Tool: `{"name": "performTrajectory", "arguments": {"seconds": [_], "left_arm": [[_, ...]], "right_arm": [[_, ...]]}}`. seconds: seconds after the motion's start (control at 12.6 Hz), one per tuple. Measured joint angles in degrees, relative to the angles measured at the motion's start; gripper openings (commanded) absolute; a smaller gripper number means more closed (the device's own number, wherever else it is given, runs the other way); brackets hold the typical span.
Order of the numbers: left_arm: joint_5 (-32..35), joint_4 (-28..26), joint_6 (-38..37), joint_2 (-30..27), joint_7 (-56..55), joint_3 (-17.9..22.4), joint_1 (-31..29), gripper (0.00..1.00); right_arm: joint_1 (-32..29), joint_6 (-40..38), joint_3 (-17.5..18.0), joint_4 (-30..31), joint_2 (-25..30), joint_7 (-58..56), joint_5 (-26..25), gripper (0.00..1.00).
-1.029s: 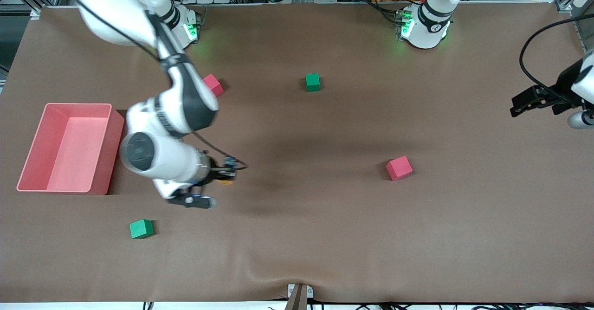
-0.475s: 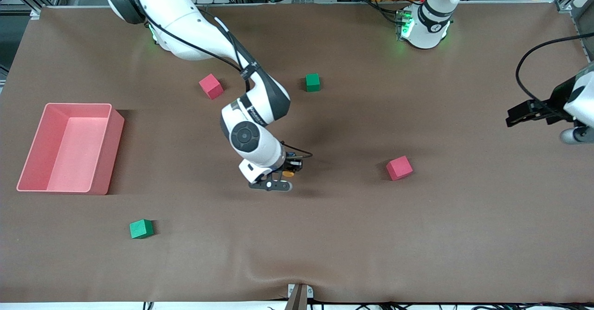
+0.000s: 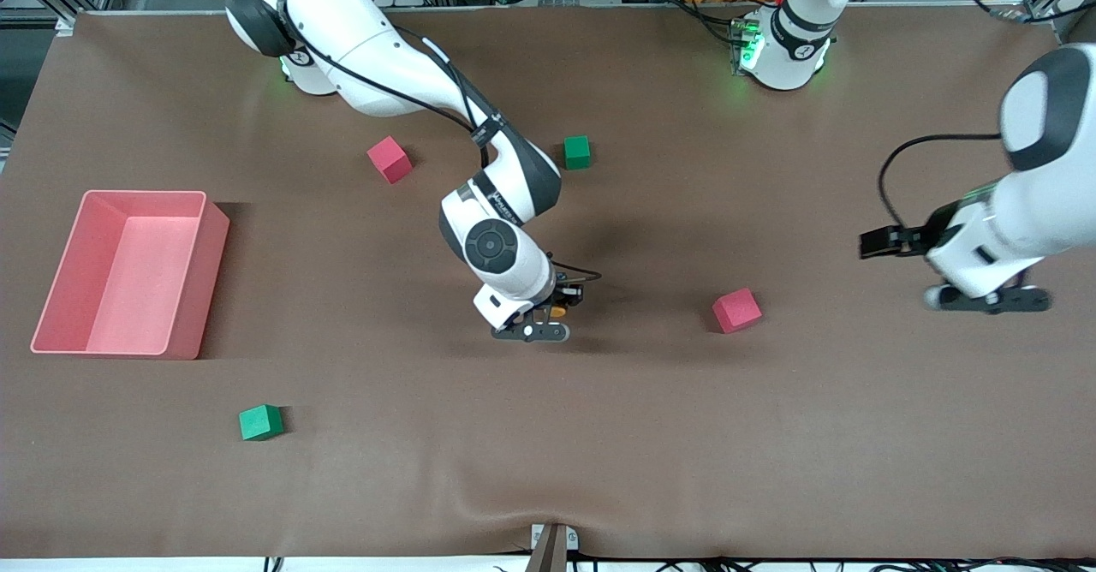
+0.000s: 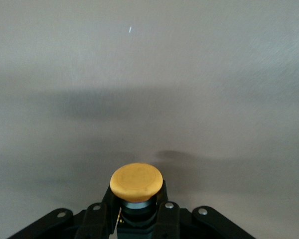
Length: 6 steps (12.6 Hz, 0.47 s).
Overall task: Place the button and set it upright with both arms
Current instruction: 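Carry the button to mid-table while the left gripper approaches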
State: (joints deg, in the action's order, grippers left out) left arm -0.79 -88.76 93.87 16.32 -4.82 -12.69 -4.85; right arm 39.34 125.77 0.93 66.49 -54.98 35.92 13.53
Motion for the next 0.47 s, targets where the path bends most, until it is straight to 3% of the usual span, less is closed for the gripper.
{"name": "performTrajectory", "arguments": {"seconds": [0.16, 0.32, 0.4, 0.47], "left_arm": [[-2.3, 0.0, 0.1, 2.2, 0.0, 0.0, 1.8, 1.0], [-5.2, 0.0, 0.2, 4.3, 0.0, 0.0, 3.2, 1.0], [-7.8, 0.0, 0.5, 5.3, 0.0, 0.0, 3.5, 1.0], [-10.5, 0.0, 0.7, 6.4, -0.1, 0.0, 3.8, 1.0]], "right_arm": [[1.6, 0.6, -0.2, 0.0, -1.3, 1.8, 0.0, 0.0], [2.4, 1.4, -0.4, -0.1, -2.1, 2.2, 0.0, 0.81], [2.4, 1.5, -0.5, -0.1, -2.2, 2.3, 0.0, 1.0], [2.4, 1.5, -0.6, -0.1, -2.3, 2.3, -0.4, 1.0]]}}
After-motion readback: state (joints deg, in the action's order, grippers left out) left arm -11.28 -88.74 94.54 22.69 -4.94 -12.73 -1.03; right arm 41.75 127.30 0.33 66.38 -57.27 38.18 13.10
